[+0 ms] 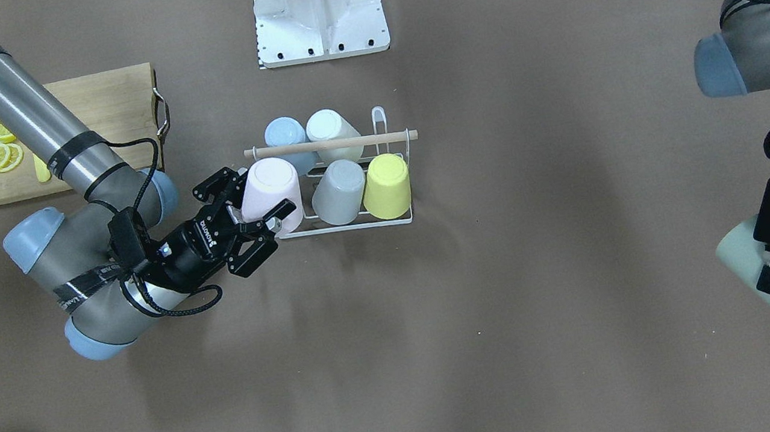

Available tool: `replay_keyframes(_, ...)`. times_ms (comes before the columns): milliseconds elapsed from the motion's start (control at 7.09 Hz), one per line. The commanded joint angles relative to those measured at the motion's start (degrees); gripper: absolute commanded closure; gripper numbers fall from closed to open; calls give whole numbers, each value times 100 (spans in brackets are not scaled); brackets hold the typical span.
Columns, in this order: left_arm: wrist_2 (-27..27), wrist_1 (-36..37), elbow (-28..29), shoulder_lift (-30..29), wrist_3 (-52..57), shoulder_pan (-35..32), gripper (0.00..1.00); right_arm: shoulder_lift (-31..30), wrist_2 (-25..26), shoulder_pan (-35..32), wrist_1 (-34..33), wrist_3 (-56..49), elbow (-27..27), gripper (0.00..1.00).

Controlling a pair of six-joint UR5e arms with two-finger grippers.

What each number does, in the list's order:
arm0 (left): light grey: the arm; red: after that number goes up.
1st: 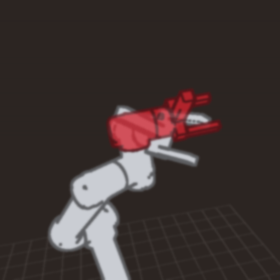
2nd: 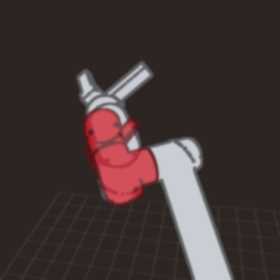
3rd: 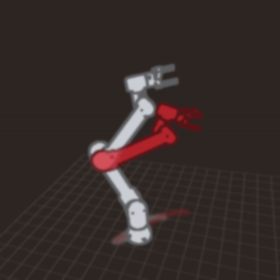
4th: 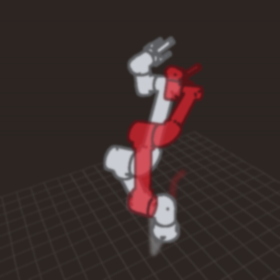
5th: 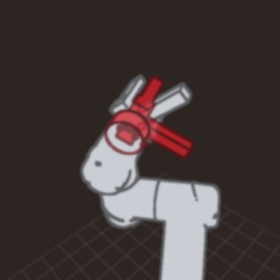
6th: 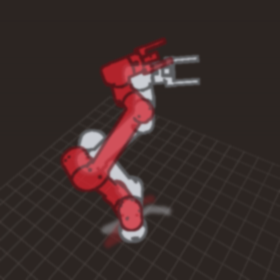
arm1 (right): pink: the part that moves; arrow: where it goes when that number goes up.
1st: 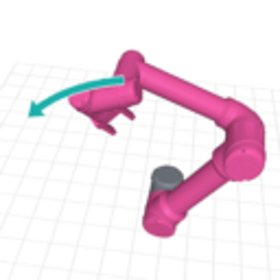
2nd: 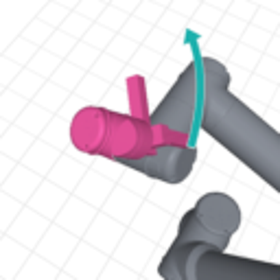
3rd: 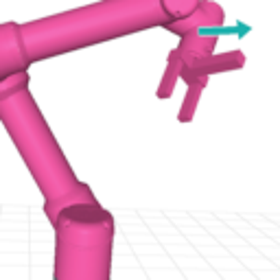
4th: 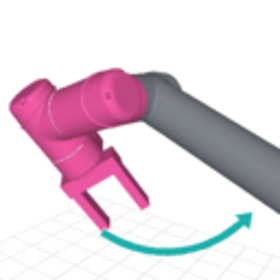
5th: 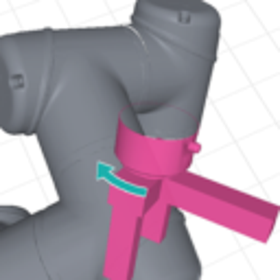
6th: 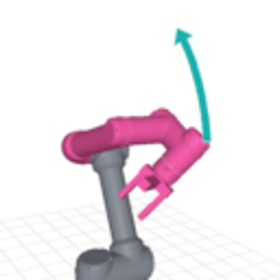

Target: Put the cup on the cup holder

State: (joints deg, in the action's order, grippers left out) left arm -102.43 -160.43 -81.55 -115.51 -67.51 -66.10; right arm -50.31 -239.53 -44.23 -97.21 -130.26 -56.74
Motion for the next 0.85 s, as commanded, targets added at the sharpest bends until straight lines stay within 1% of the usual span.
replay_keyframes(0, 1319, -1434, -194, 230, 54, 561, 100, -14, -15, 151, 9, -17, -57, 72)
replay_keyframes(282, 1943, -1561, -1306, 353, 280, 1044, 100, -146, -85, 344, 9, -35, -180, 71)
replay_keyframes(423, 2294, -1561, -1651, 353, 509, 1447, 100, -163, -86, 371, 9, -78, -180, 71)
replay_keyframes(564, 2793, -1605, -1802, 353, 1007, 2077, 100, -198, -86, 371, 9, -96, -206, 70)
replay_keyframes(705, 3607, -1718, -1830, 327, 1586, 2727, 100, -207, -86, 362, 9, -96, -206, 67)
